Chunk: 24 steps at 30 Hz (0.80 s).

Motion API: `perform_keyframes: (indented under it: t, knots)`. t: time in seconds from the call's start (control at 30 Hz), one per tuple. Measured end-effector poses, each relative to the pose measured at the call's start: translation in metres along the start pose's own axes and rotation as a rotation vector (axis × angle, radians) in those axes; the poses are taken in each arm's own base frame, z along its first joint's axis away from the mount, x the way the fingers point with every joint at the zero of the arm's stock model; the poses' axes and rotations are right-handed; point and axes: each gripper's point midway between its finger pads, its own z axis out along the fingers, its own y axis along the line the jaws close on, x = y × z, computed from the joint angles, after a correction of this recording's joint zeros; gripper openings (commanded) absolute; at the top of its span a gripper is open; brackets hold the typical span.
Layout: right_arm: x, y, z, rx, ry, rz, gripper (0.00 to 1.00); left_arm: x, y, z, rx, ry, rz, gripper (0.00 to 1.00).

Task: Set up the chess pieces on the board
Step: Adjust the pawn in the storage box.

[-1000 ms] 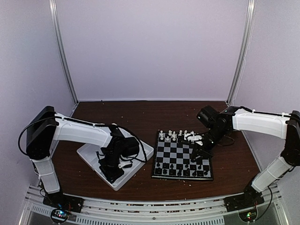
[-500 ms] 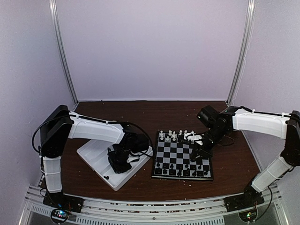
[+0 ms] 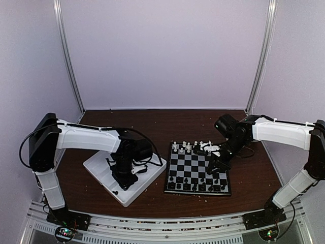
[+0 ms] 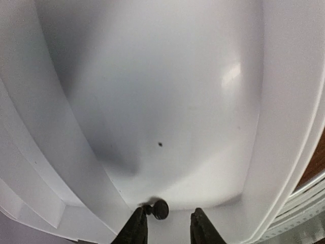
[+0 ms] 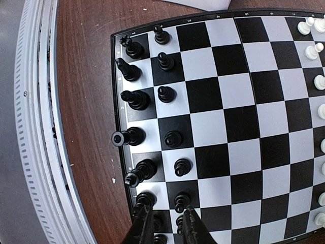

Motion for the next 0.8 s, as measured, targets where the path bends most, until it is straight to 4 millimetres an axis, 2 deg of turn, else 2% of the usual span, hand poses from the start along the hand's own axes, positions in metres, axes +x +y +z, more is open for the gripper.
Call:
perform_keyframes:
  t: [0.1,0.2,0.3,0.43,0.6,0.73,0.8]
  knots:
    - [0.0,0.0,0.0,-0.006,-0.003,0.002,0.22,0.019,-0.005,-0.003,0.04,0.005,-0.034,0.31]
    - [0.0,0.001,0.001,-0.012,-0.004,0.005,0.22,0.034,-0.007,0.003,0.05,0.054,-0.057,0.31]
    - [-0.001,0.001,0.001,-0.016,-0.007,0.005,0.22,0.04,-0.006,0.01,0.043,0.089,-0.067,0.31]
    - [0.0,0.0,0.0,-0.017,-0.01,0.009,0.22,0.039,-0.002,0.015,0.014,0.104,-0.068,0.3]
    - [0.0,-0.001,0.0,-0.015,-0.012,0.014,0.22,0.036,0.003,0.027,-0.025,0.147,-0.054,0.21]
    - [0.0,-0.001,0.0,-0.015,-0.012,0.014,0.21,0.03,0.009,0.026,-0.067,0.149,-0.025,0.12]
    - [0.0,-0.001,0.0,-0.014,-0.012,0.014,0.22,0.022,0.014,0.025,-0.098,0.142,-0.004,0.11]
